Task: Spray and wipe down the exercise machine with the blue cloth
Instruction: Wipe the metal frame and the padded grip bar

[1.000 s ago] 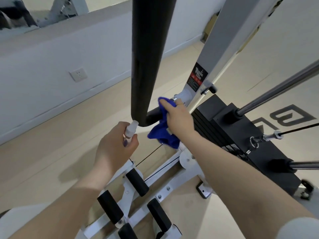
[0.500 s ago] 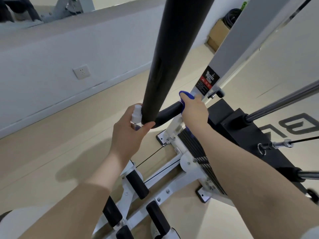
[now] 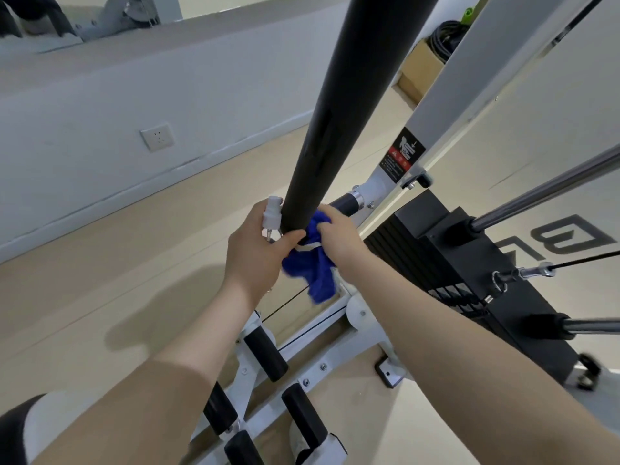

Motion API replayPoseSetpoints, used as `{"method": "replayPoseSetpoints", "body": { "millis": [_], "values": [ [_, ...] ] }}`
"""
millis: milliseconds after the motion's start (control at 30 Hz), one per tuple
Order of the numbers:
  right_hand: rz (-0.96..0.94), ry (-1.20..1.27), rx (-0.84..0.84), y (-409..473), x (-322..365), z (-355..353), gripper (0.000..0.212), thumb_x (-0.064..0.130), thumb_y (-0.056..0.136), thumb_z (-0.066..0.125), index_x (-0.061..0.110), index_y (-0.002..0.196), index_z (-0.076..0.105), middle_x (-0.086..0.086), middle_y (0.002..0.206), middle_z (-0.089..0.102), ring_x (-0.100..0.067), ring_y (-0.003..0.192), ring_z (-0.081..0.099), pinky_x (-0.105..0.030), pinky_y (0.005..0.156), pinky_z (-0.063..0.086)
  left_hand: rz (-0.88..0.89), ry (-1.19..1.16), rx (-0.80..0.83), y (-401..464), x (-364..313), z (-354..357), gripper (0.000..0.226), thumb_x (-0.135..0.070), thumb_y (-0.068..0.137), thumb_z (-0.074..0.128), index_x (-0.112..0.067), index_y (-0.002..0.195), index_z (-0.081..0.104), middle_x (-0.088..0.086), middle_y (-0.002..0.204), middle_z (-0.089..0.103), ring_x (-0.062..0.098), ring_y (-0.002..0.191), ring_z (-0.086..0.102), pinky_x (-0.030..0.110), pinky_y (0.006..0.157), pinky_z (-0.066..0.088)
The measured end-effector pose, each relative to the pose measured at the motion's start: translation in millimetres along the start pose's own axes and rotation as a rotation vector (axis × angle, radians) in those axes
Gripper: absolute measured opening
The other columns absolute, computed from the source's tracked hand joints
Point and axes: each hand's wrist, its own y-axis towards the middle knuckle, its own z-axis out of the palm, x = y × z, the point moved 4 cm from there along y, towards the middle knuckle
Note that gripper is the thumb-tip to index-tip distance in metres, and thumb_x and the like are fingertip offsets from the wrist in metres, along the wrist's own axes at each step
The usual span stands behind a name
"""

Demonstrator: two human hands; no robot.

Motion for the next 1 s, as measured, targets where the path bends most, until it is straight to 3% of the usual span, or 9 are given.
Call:
{"method": "replayPoseSetpoints", "body": {
  "millis": [100, 233, 300, 467, 633, 767, 867, 933, 1000],
  "values": [
    [0.147, 0.351, 0.127, -30.9, 13.3, 3.3, 0.036, 0.003, 0.093, 0.039, 0.024, 0.116, 0.058, -0.011, 0.104, 0.064, -0.02, 0.083, 0.062, -0.028, 0.071, 0.055, -0.053, 0.012, 0.038, -3.4, -4.2, -0.6, 0.031, -0.025, 0.083, 0.064, -0.037, 0.109, 0.054, -0.012, 0.099, 0.064, 0.014, 0.09, 0.061, 0.035, 0.074, 0.055],
    [0.043, 0.717, 0.208, -56.9, 45.7, -15.2, 0.027, 0.006, 0.09, 0.043, 0.021, 0.099, 0.064, -0.012, 0.098, 0.065, -0.028, 0.086, 0.061, -0.044, 0.094, 0.048, -0.1, -0.169, -0.038, -15.2, -25.5, -11.4, 0.044, -0.015, 0.087, 0.059, -0.035, 0.125, 0.048, -0.017, 0.121, 0.054, 0.003, 0.087, 0.059, 0.03, 0.074, 0.052],
    [-0.022, 0.641, 0.148, -63.5, 42.7, -9.2, 0.033, 0.005, 0.091, 0.039, 0.022, 0.108, 0.061, -0.012, 0.105, 0.065, -0.027, 0.09, 0.062, -0.043, 0.091, 0.049, -0.1, -0.223, -0.091, -22.9, -29.8, -19.8, 0.04, -0.01, 0.087, 0.058, -0.031, 0.12, 0.051, -0.013, 0.12, 0.057, 0.006, 0.088, 0.06, 0.029, 0.072, 0.052],
    [-0.053, -0.077, -0.108, -48.3, 18.0, 21.1, 0.038, 0.009, 0.093, 0.045, 0.027, 0.126, 0.045, 0.0, 0.103, 0.057, -0.02, 0.099, 0.056, -0.037, 0.089, 0.048, -0.089, -0.07, -0.06, -34.6, -19.3, -38.3, 0.029, -0.008, 0.087, 0.055, -0.026, 0.109, 0.054, -0.014, 0.108, 0.061, 0.015, 0.057, 0.058, 0.031, 0.06, 0.052],
    [0.01, -0.54, -0.136, -67.3, 11.6, 32.1, 0.034, 0.013, 0.093, 0.044, 0.006, 0.126, 0.039, -0.016, 0.121, 0.051, -0.03, 0.107, 0.053, -0.036, 0.087, 0.044, -0.149, -0.031, -0.079, -56.3, -3.5, -52.9, 0.019, -0.013, 0.086, 0.057, -0.027, 0.098, 0.057, -0.004, 0.093, 0.065, 0.016, 0.059, 0.06, 0.039, 0.07, 0.052],
    [-0.393, -0.929, -0.081, -128.6, 30.9, 54.1, 0.045, 0.011, 0.087, 0.054, 0.014, 0.13, 0.038, -0.009, 0.124, 0.042, -0.026, 0.106, 0.049, -0.033, 0.079, 0.043, -0.123, -0.069, -0.127, -60.4, -22.9, -63.8, 0.016, -0.014, 0.085, 0.057, -0.029, 0.089, 0.054, 0.001, 0.075, 0.062, 0.018, 0.06, 0.059, 0.035, 0.069, 0.048],
    [-0.926, -1.401, -0.292, -129.6, 57.5, 66.6, 0.046, 0.013, 0.067, 0.074, 0.015, 0.111, 0.058, -0.007, 0.104, 0.055, -0.025, 0.087, 0.052, -0.031, 0.064, 0.037, -0.091, -0.131, -0.181, -59.9, -32.5, -73.2, 0.015, -0.013, 0.083, 0.057, -0.026, 0.088, 0.054, 0.0, 0.077, 0.061, 0.018, 0.059, 0.059, 0.032, 0.064, 0.046],
    [-1.029, -1.751, -0.309, -114.9, 57.9, 74.2, 0.03, 0.02, 0.064, 0.074, 0.02, 0.094, 0.068, 0.0, 0.096, 0.061, -0.02, 0.08, 0.054, -0.029, 0.063, 0.038, -0.097, -0.142, -0.231, -64.4, -26.7, -81.4, 0.012, -0.013, 0.083, 0.057, -0.021, 0.091, 0.054, 0.001, 0.076, 0.059, 0.018, 0.059, 0.06, 0.03, 0.063, 0.044],
    [-0.975, -2.006, -0.232, -94.6, 48.4, 75.5, 0.016, 0.025, 0.074, 0.067, 0.024, 0.089, 0.071, 0.006, 0.099, 0.061, -0.015, 0.087, 0.055, -0.025, 0.071, 0.041, -0.103, -0.131, -0.232, -66.9, -18.5, -85.5, 0.012, -0.013, 0.084, 0.057, -0.019, 0.094, 0.055, 0.001, 0.075, 0.059, 0.017, 0.058, 0.06, 0.03, 0.062, 0.043]
  ]
}}
